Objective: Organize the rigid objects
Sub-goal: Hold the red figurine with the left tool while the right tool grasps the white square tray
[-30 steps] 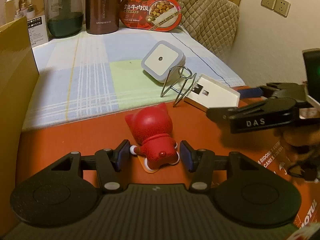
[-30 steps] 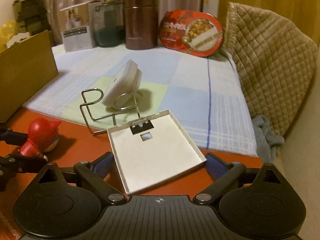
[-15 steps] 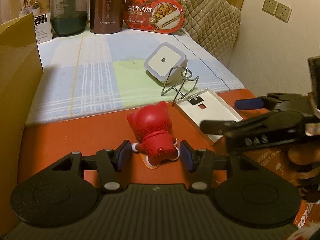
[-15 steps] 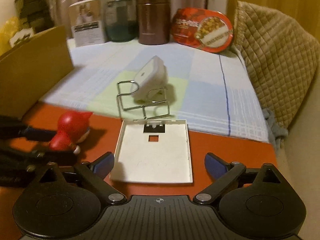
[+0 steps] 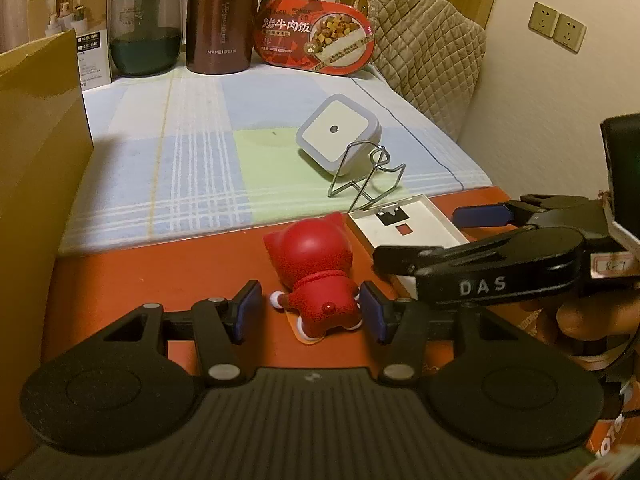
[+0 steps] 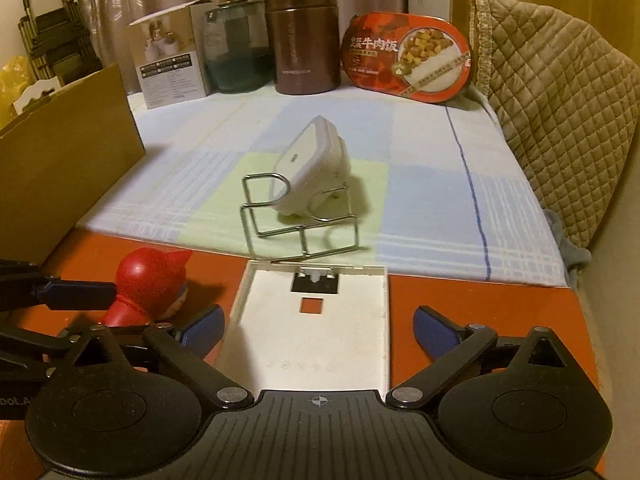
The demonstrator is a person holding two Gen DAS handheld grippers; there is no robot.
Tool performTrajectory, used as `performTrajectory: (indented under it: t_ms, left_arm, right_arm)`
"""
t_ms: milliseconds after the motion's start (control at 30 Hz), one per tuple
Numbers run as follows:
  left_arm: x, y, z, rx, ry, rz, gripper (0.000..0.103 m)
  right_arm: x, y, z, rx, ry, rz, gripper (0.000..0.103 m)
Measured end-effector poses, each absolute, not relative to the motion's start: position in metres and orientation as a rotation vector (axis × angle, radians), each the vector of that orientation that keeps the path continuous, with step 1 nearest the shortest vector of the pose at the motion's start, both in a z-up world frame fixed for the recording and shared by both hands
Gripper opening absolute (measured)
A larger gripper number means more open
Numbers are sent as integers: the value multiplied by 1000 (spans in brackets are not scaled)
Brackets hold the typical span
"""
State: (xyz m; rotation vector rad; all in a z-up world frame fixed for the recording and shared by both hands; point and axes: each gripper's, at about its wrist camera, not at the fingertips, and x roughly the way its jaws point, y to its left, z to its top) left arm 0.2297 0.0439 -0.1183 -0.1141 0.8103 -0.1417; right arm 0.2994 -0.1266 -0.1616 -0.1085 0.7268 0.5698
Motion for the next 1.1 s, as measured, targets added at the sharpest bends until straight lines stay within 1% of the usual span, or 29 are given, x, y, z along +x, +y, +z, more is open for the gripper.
performTrajectory:
  t_ms: [367, 433, 467, 767, 800, 833, 1100]
  left_arm:
    - [231, 45, -120, -102, 811, -145, 49]
    - [233, 43, -121, -100, 814, -142, 49]
    - [234, 43, -121, -98, 814, -141, 49]
    - [252, 34, -121, -89, 828, -125, 49]
    - [254, 33, -122, -86, 832, -121, 48]
    - [255, 32, -122, -80, 836, -116, 41]
    - [239, 29, -117, -62, 839, -107, 40]
  right_arm:
    - [301, -119, -164, -168, 736, 512, 98]
    - [302, -124, -163, -164, 735, 497, 93]
    - [302, -127, -161, -160, 729, 489, 84]
    - [295, -135, -156, -142, 764, 457, 83]
    - [293, -135, -155, -144, 763, 453, 83]
    - [291, -136, -154, -148, 759, 447, 83]
    - [277, -137, -140, -155, 727, 418, 83]
